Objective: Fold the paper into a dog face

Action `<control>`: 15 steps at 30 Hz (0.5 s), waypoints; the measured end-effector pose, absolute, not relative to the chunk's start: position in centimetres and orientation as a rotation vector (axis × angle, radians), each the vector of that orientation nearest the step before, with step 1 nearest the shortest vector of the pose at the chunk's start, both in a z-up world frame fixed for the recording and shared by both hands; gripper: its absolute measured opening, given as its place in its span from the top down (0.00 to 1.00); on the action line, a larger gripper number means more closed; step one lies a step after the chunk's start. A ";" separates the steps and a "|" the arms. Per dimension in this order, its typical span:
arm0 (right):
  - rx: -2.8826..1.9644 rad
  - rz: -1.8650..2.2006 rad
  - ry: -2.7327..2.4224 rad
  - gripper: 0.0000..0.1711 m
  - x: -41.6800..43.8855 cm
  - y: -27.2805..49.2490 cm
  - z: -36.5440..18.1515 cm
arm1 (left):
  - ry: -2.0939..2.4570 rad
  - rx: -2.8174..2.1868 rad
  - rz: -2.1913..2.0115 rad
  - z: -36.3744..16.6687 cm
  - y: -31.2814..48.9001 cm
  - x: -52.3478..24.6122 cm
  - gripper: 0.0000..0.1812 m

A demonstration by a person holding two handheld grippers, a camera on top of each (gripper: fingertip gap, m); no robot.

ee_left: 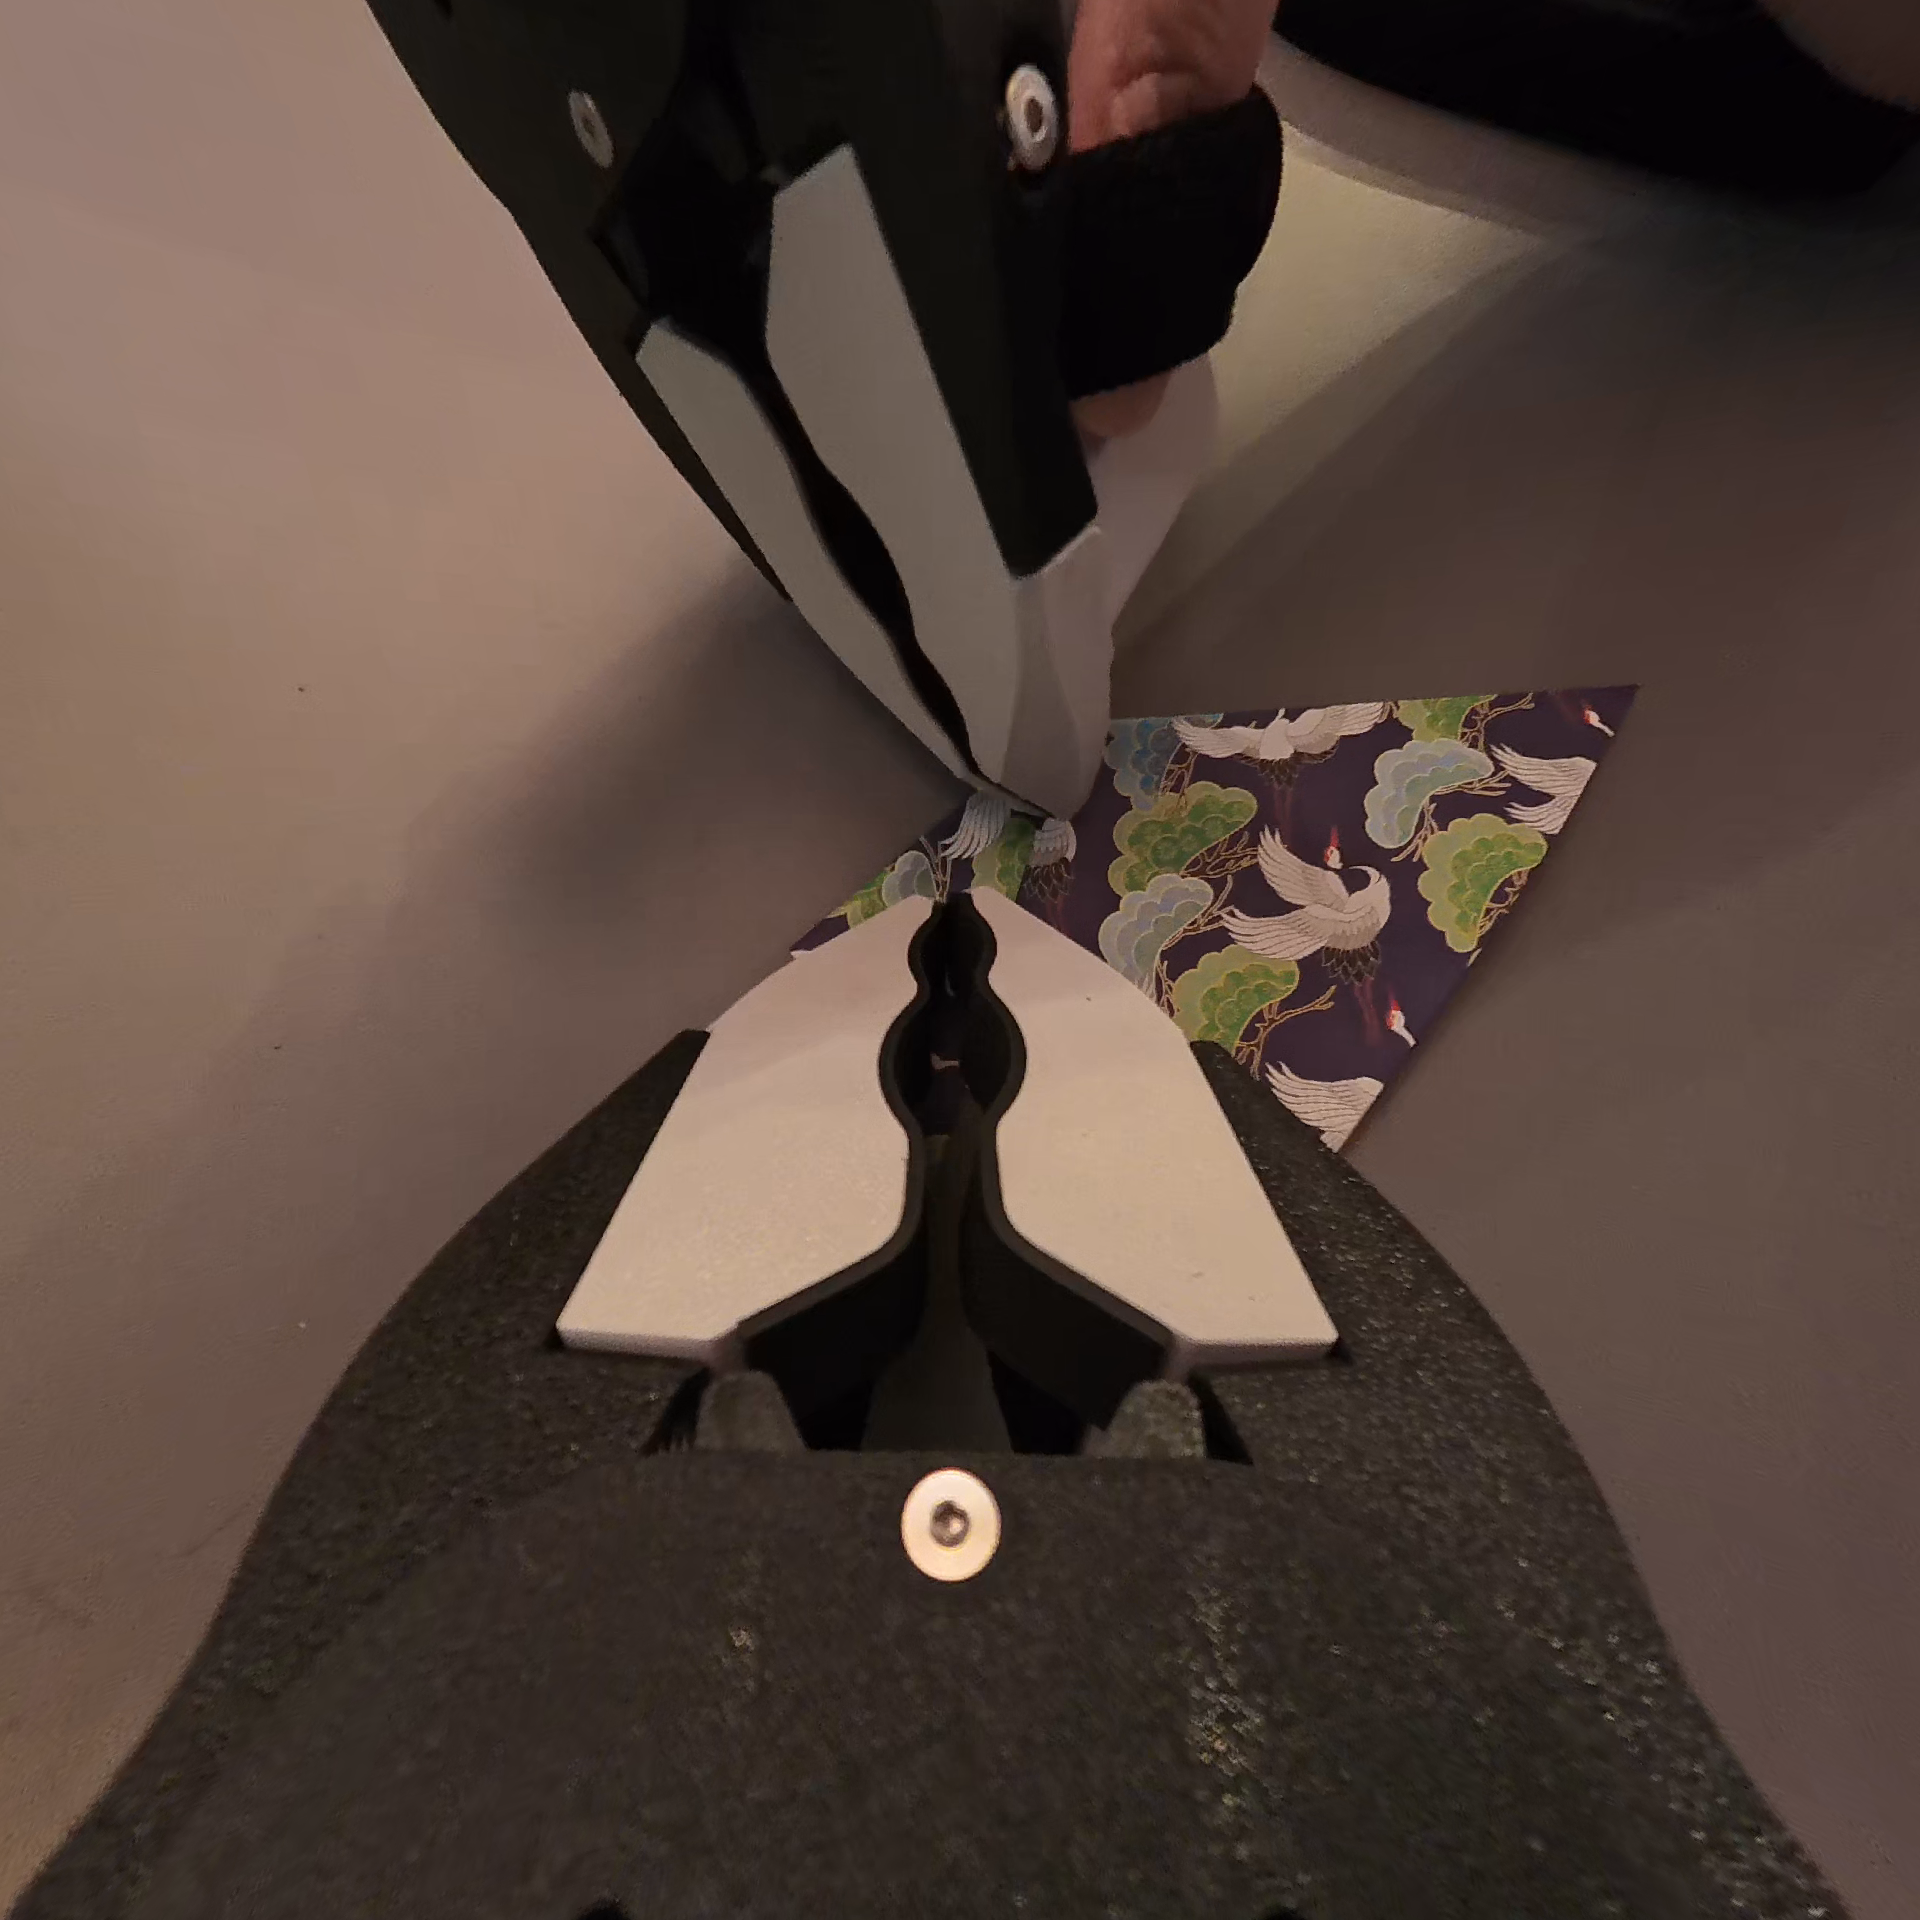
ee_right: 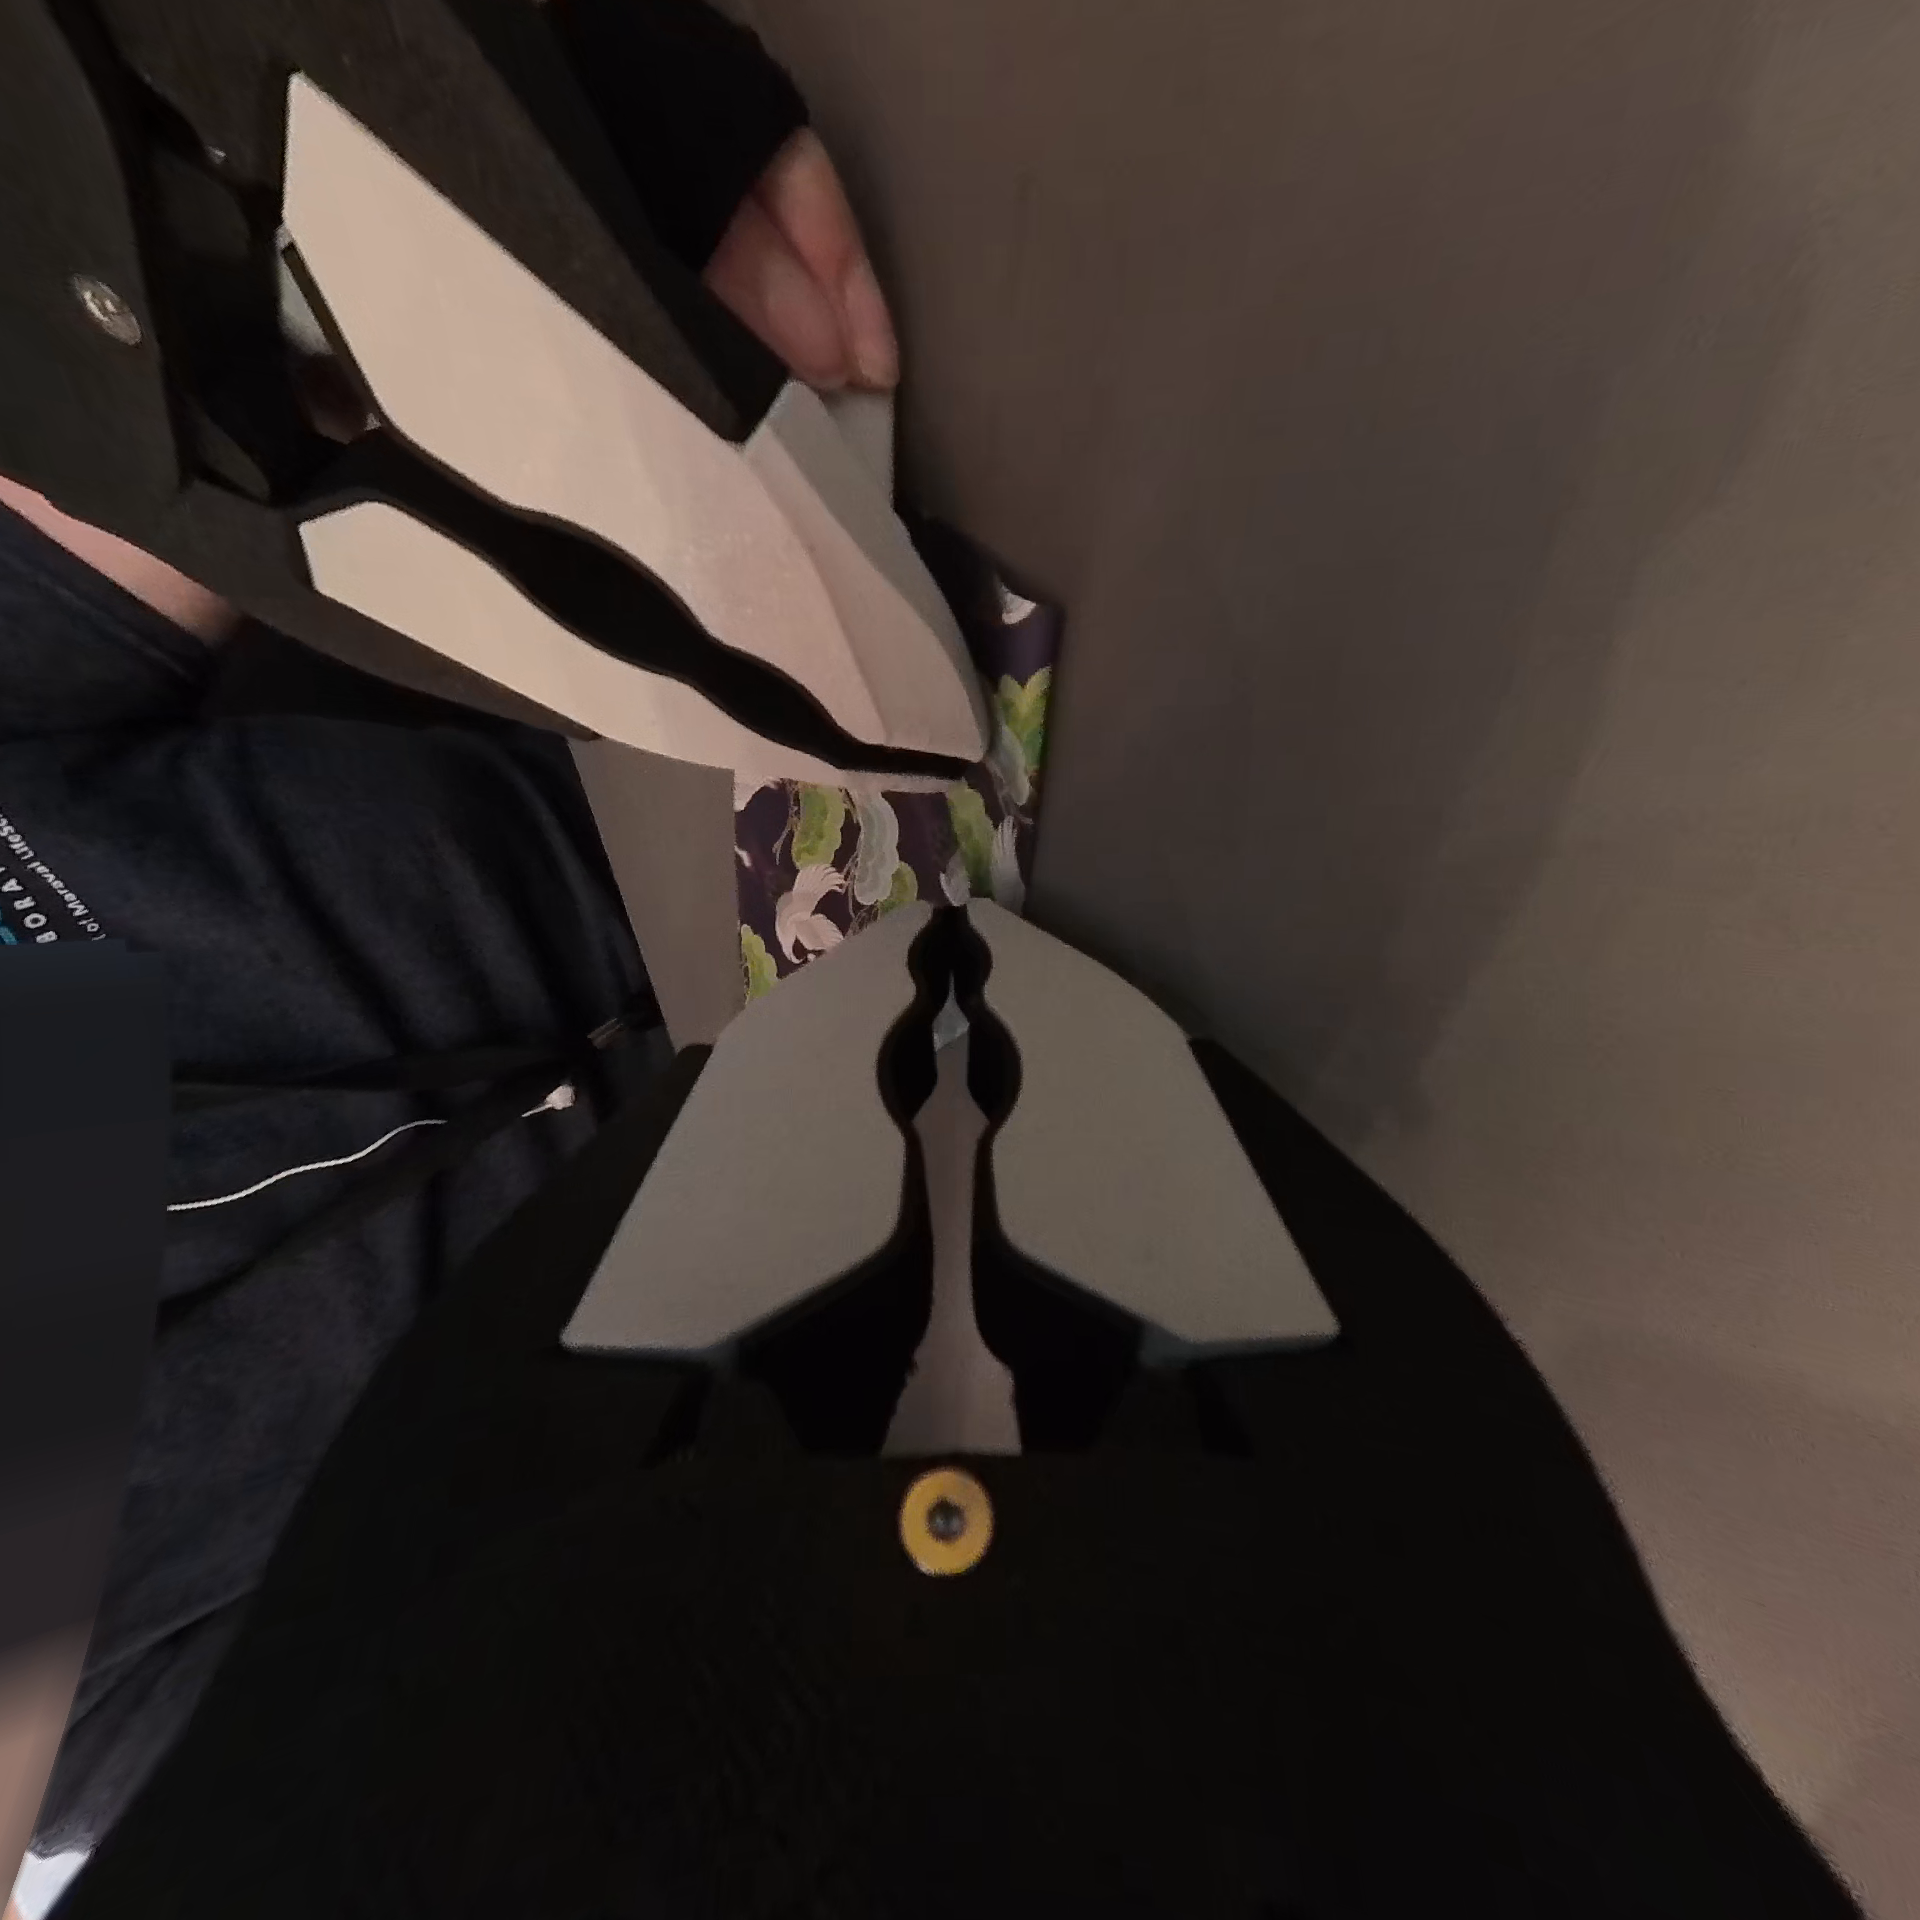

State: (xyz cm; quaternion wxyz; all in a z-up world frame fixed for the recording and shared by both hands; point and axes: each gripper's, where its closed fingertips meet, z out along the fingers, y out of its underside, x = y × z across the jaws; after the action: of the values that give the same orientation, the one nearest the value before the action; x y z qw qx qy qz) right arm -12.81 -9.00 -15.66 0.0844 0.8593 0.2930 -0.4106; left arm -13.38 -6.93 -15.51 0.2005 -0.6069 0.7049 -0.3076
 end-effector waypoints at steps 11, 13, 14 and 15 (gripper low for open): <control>2.515 -1.313 0.835 0.99 -12.4 -9.5 -15.6 | 1.971 -1.692 -0.858 -15.5 -6.9 -13.4 1.00; 2.495 -1.341 0.821 0.99 -12.2 -9.6 -15.5 | 1.970 -1.690 -0.857 -15.5 -6.9 -13.4 1.00; 2.482 -1.339 0.820 0.99 -12.0 -9.9 -15.5 | 1.970 -1.690 -0.856 -15.5 -6.9 -13.4 1.00; 2.464 -1.321 0.830 0.99 -11.6 -10.3 -15.5 | 1.970 -1.689 -0.856 -15.5 -6.9 -13.4 1.00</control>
State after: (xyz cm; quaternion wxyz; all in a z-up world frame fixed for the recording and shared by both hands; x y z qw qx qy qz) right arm -11.56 -10.33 -15.53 0.1122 0.8396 0.2828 -0.4500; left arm -13.36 -6.92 -15.52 0.2033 -0.6051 0.7060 -0.3067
